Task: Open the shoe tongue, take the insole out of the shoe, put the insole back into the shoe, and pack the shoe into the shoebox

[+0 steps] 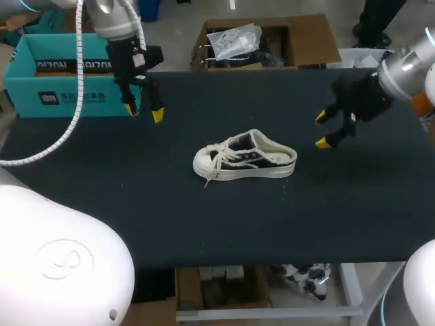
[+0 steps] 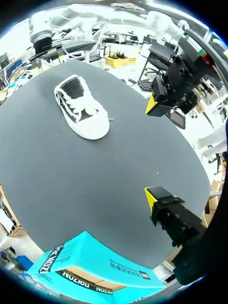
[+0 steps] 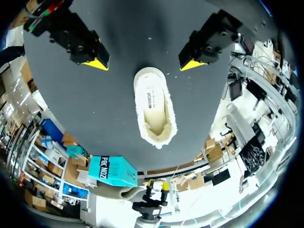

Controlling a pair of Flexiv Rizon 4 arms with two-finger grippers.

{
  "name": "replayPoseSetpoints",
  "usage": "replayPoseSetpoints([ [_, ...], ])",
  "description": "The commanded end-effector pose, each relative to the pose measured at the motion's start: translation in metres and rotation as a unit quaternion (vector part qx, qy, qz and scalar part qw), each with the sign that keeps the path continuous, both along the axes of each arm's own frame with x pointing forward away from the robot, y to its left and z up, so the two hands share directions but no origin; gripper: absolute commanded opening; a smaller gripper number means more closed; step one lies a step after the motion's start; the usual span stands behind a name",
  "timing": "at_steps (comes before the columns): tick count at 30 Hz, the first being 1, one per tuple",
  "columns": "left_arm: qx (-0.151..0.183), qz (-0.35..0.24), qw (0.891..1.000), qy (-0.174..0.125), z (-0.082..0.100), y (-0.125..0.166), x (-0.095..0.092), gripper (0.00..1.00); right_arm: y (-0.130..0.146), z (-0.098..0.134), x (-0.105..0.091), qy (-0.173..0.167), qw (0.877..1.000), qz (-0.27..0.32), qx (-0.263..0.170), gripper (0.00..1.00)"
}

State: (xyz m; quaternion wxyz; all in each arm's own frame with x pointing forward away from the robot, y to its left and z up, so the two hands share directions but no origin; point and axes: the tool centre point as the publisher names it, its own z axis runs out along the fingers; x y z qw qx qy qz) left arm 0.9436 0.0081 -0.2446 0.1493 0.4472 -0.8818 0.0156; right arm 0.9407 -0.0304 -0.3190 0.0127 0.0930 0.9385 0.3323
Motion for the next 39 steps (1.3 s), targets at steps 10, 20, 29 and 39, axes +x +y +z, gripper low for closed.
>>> replayPoseSetpoints([
  [10, 0.08, 0.184, 0.98, -0.006, -0.016, -0.071, -0.006, 1.0, 0.034, -0.059, -0.018, -0.026, 0.997, -0.017, 0.074, 1.0],
  [20, 0.076, 0.169, 0.983, 0.007, -0.021, -0.109, -0.018, 1.0, 0.047, -0.08, -0.015, -0.03, 0.993, -0.028, 0.108, 1.0],
  [29, 0.072, 0.154, 0.985, 0.004, -0.021, -0.138, -0.027, 1.0, 0.057, -0.091, -0.005, -0.035, 0.99, -0.023, 0.136, 1.0],
  [39, 0.071, 0.152, 0.986, 0.011, -0.029, -0.156, -0.026, 1.0, 0.073, -0.104, 0.0, -0.033, 0.986, -0.012, 0.162, 1.0],
])
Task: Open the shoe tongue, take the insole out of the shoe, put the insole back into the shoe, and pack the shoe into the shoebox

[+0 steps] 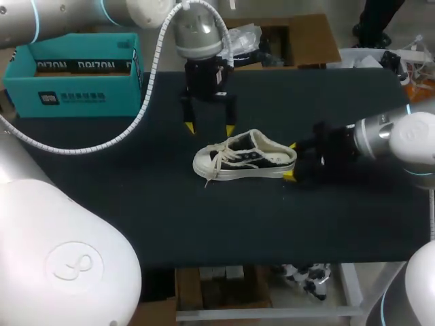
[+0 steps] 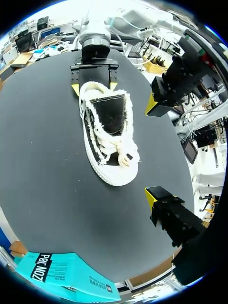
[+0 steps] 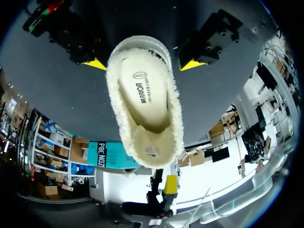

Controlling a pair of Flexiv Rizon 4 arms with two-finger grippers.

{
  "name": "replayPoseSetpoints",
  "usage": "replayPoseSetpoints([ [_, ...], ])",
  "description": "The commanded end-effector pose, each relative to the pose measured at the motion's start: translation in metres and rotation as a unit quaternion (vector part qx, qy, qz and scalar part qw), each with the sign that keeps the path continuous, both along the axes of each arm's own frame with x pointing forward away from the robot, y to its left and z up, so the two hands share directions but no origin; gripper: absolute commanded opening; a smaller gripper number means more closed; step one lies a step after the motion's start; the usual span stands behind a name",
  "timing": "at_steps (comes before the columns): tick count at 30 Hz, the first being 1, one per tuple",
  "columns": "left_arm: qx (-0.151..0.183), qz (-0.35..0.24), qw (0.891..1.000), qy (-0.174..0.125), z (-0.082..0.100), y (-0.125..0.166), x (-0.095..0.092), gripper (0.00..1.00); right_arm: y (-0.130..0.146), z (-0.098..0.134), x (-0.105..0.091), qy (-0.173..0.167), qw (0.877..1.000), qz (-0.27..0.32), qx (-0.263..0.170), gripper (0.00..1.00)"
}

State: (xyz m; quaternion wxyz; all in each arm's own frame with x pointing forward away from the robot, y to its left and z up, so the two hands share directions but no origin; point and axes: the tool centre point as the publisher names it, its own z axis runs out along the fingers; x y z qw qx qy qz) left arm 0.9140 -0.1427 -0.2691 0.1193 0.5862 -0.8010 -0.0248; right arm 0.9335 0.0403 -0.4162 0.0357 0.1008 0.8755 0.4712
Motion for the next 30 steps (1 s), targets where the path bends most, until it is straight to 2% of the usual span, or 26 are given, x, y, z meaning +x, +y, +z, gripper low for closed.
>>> replayPoseSetpoints([
  [1, 0.001, -0.001, 1.0, 0.006, -0.005, -0.007, 0.004, 1.0, 0.004, -0.007, 0.008, -0.002, 1.0, 0.007, 0.015, 1.0],
  [12, 0.001, 0.013, 1.0, 0.002, -0.007, -0.02, 0.005, 1.0, 0.013, -0.007, 0.009, -0.015, 0.999, 0.021, 0.026, 1.0],
  [13, 0.001, 0.013, 1.0, 0.003, -0.006, -0.022, 0.005, 1.0, 0.013, -0.008, 0.009, -0.015, 0.999, 0.022, 0.026, 0.54],
  [14, 0.002, 0.015, 1.0, 0.002, -0.006, -0.024, 0.005, 1.0, 0.014, -0.009, 0.008, -0.015, 0.999, 0.022, 0.026, 0.0],
  [20, 0.033, 0.032, 0.999, -0.014, -0.006, -0.044, 0.001, 1.0, 0.015, -0.013, 0.007, -0.02, 0.999, 0.024, 0.034, 0.0],
  [30, 0.083, 0.046, 0.995, -0.018, -0.01, -0.081, 0.005, 1.0, 0.016, -0.016, 0.007, -0.02, 0.999, 0.024, 0.038, 0.0],
])
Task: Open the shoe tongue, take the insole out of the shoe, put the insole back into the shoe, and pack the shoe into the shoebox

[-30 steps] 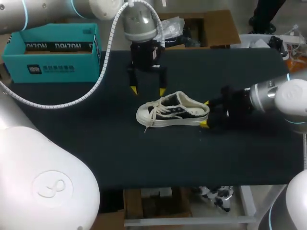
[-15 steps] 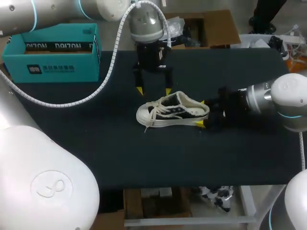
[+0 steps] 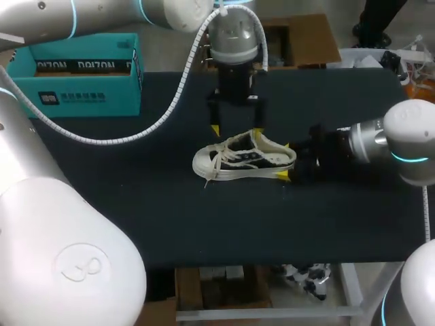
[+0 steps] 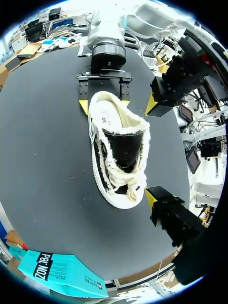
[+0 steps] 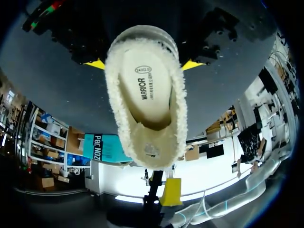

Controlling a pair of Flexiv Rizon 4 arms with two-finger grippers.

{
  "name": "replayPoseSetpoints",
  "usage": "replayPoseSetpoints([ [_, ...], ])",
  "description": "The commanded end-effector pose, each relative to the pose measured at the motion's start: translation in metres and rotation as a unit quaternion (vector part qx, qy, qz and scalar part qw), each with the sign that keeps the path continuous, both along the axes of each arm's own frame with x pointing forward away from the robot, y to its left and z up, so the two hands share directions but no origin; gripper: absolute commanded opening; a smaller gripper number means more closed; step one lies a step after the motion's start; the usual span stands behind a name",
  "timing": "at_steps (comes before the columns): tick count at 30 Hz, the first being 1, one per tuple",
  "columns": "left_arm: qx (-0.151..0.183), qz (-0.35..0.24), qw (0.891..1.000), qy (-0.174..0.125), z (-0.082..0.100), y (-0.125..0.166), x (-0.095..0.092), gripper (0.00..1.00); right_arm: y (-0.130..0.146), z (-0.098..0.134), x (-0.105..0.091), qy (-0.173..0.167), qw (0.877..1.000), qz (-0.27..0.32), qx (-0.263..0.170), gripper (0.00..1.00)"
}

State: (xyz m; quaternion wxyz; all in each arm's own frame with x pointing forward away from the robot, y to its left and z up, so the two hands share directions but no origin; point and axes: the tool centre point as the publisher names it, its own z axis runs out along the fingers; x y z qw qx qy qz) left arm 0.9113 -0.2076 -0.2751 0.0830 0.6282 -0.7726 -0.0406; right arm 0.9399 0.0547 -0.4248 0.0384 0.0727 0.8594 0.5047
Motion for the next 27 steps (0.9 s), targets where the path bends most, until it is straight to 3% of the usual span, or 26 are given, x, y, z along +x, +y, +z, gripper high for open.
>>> replayPoseSetpoints([
  [1, 0.05, -0.001, 0.999, 0.005, -0.006, -0.019, 0.009, 1.0, 0.002, -0.008, 0.001, 0.0, 1.0, 0.001, 0.002, 0.0],
  [3, 0.058, 0.003, 0.998, 0.009, -0.01, -0.021, 0.011, 0.97, 0.002, -0.008, 0.001, 0.0, 1.0, 0.001, 0.002, 0.0],
  [6, 0.07, 0.013, 0.997, 0.013, -0.016, -0.024, 0.016, 0.78, 0.002, -0.008, 0.001, 0.0, 1.0, 0.001, 0.002, 0.0],
  [7, 0.074, 0.014, 0.997, 0.018, -0.019, -0.025, 0.017, 0.61, 0.002, -0.008, 0.001, 0.0, 1.0, 0.001, 0.002, 0.0],
  [10, 0.083, 0.014, 0.996, 0.026, -0.025, -0.028, 0.018, 0.45, 0.002, -0.008, 0.001, 0.0, 1.0, 0.001, 0.002, 0.0],
  [15, 0.096, 0.014, 0.995, 0.033, -0.031, -0.029, 0.015, 0.46, 0.002, -0.008, 0.001, 0.0, 1.0, 0.001, 0.002, 0.0],
  [18, 0.098, 0.015, 0.994, 0.035, -0.033, -0.028, 0.014, 0.25, 0.002, -0.008, 0.001, 0.0, 1.0, 0.001, 0.002, 0.0],
  [20, 0.098, 0.016, 0.994, 0.036, -0.033, -0.025, 0.013, 0.0, 0.002, -0.008, 0.001, 0.0, 1.0, 0.001, 0.002, 0.0],
  [27, 0.062, 0.027, 0.998, 0.019, -0.022, -0.002, 0.006, 0.0, 0.002, -0.008, 0.001, 0.0, 1.0, 0.001, 0.002, 0.0],
])
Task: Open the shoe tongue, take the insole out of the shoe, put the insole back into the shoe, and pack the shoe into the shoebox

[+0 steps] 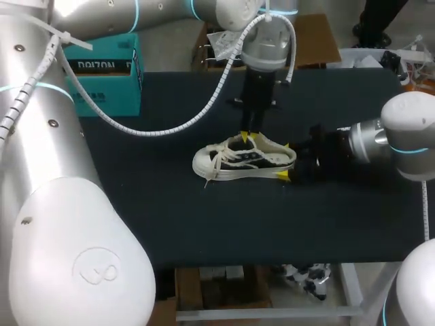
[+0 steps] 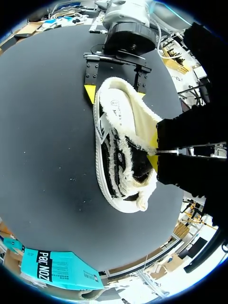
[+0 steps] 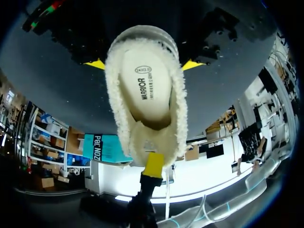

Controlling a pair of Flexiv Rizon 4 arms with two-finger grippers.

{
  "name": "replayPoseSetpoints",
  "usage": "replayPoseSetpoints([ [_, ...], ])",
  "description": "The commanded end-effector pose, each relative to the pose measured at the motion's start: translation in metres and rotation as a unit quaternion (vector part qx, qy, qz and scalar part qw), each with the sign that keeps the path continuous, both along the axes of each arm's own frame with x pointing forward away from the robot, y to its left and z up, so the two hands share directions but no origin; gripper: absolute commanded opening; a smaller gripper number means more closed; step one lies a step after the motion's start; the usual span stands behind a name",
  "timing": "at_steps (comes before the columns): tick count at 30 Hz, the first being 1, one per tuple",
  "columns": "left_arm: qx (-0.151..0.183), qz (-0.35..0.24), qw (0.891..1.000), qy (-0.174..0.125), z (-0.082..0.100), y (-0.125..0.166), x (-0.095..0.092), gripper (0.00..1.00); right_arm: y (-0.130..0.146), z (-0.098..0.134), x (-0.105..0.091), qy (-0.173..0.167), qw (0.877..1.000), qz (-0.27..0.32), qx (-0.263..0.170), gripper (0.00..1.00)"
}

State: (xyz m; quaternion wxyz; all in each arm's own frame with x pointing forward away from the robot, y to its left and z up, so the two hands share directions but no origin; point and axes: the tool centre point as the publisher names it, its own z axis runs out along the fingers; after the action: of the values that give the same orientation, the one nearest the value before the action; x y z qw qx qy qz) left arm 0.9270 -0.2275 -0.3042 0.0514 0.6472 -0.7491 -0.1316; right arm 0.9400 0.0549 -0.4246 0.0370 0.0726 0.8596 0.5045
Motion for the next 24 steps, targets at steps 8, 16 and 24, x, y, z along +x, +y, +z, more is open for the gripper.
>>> replayPoseSetpoints([
  [8, -0.095, 0.027, 0.994, -0.047, 0.015, 0.055, -0.015, 0.0, 0.002, -0.008, 0.001, -0.001, 1.0, 0.0, 0.002, 0.0],
  [16, -0.11, 0.037, 0.992, -0.05, 0.013, 0.066, -0.014, 0.0, 0.002, -0.008, 0.001, -0.001, 1.0, 0.0, 0.002, 0.0],
  [24, -0.175, 0.119, 0.976, -0.045, -0.013, 0.087, -0.012, 0.0, 0.002, -0.008, 0.001, -0.001, 1.0, 0.0, 0.002, 0.0],
])
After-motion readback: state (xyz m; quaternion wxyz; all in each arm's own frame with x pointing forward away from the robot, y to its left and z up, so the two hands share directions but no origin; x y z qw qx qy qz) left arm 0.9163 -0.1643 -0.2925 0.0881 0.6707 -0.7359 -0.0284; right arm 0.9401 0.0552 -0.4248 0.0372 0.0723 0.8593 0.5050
